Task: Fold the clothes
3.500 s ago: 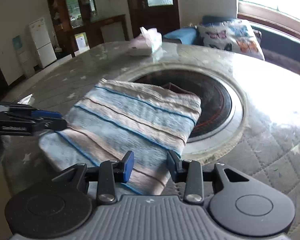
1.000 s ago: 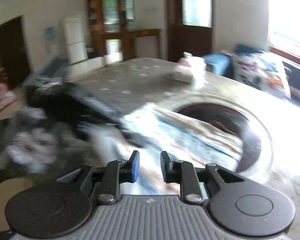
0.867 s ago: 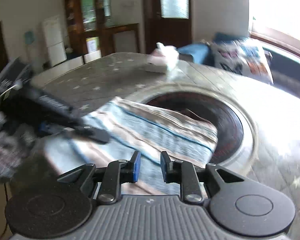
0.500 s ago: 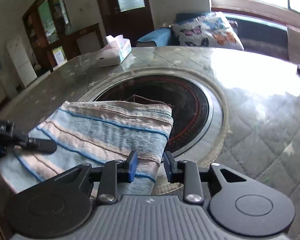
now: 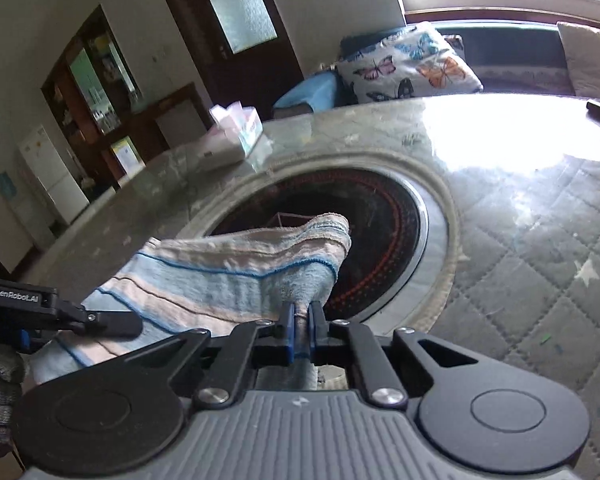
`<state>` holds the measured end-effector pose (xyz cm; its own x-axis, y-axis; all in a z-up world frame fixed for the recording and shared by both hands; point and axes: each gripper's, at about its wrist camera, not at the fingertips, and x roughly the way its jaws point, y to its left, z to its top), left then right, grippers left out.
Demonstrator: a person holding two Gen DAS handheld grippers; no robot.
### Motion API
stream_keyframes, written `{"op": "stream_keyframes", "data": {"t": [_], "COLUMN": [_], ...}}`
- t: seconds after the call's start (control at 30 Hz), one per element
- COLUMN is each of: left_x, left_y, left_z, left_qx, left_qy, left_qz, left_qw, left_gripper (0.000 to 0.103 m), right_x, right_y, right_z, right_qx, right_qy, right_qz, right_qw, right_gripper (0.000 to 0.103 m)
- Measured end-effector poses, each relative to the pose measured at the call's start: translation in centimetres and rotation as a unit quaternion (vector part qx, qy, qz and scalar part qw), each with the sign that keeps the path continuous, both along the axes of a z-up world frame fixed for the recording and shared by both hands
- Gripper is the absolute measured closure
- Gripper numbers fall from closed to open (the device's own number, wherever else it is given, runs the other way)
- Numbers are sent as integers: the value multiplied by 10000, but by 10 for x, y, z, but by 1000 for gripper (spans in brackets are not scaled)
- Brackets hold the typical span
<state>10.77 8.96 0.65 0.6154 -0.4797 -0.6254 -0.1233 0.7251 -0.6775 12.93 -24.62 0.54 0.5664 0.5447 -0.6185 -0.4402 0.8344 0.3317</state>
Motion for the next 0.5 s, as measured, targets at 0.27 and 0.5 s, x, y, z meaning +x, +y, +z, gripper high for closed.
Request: {"op": "stream_keyframes", "data": {"t": [0.27, 0.5], "left_x": [27, 62], "left_y": [-70, -154], "left_z": [22, 30], "left_qx": [265, 337], "left_qy": [-233, -438], "left_qz": [-685, -1350], "left_qw": [9970, 9893], "left_gripper": [82, 82], "right_x": [-11, -6], "right_y": [-56, -124], "right_z": [24, 41], "right_qx": [-49, -263], "right_qy": [-353, -583], "right_qz": [-501, -1176], "right_qw": [9981, 9910], "right_gripper": [97, 97]}}
